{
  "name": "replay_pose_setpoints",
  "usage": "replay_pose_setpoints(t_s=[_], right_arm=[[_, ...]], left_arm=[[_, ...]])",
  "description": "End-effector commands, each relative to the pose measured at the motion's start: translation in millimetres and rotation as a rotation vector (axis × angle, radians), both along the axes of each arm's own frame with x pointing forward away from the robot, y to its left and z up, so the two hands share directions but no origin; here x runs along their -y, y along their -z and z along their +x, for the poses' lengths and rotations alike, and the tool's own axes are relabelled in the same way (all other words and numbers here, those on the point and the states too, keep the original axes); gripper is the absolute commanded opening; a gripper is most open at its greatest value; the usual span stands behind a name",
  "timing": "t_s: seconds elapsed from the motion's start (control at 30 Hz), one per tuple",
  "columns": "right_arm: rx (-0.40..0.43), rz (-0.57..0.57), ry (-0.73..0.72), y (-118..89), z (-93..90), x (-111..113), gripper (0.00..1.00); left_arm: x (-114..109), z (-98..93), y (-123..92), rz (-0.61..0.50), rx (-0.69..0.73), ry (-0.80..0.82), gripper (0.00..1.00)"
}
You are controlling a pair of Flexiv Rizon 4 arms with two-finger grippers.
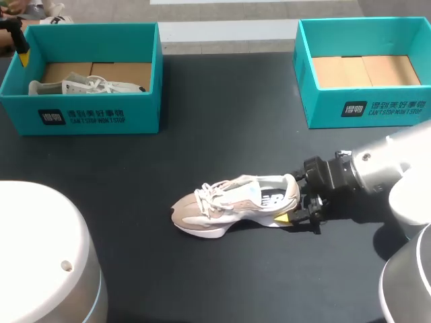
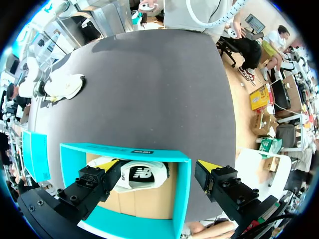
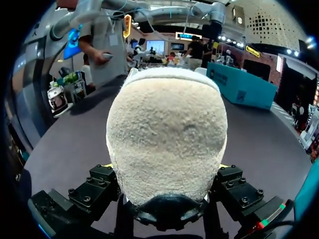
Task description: Take the shoe out of the shoebox, open the shoe tongue, remove and reinsert the insole, then place the shoe into the shoebox
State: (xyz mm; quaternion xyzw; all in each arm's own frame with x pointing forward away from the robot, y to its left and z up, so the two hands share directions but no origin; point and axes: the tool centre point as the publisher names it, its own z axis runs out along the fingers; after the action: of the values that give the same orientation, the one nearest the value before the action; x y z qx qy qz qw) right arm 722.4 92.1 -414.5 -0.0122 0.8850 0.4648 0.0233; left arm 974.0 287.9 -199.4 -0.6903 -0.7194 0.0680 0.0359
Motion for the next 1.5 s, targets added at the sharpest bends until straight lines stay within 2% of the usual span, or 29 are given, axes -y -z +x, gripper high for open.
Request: replay_pose_setpoints(t_s=[0.03, 0.2, 1.43, 1.5], right_arm=[[0.009, -0.002, 0.018, 0, -3.6, 3, 0.00], [-0.001, -0.002, 0.012, 6, -4.3, 0, 0.00], [-0.001, -0.002, 0.012, 6, -4.3, 0, 0.00], [-0.001, -0.002, 0.012, 6, -4.3, 0, 0.00]], left_arm=[[0, -0.5, 0, 0.002, 0.001, 0.000, 1.00], [0, -0.5, 0, 0.002, 0.001, 0.000, 1.00], [0, -0.5, 0, 0.002, 0.001, 0.000, 1.00], [15, -8.1, -9, 0.002, -0.005, -0.103, 1.00]])
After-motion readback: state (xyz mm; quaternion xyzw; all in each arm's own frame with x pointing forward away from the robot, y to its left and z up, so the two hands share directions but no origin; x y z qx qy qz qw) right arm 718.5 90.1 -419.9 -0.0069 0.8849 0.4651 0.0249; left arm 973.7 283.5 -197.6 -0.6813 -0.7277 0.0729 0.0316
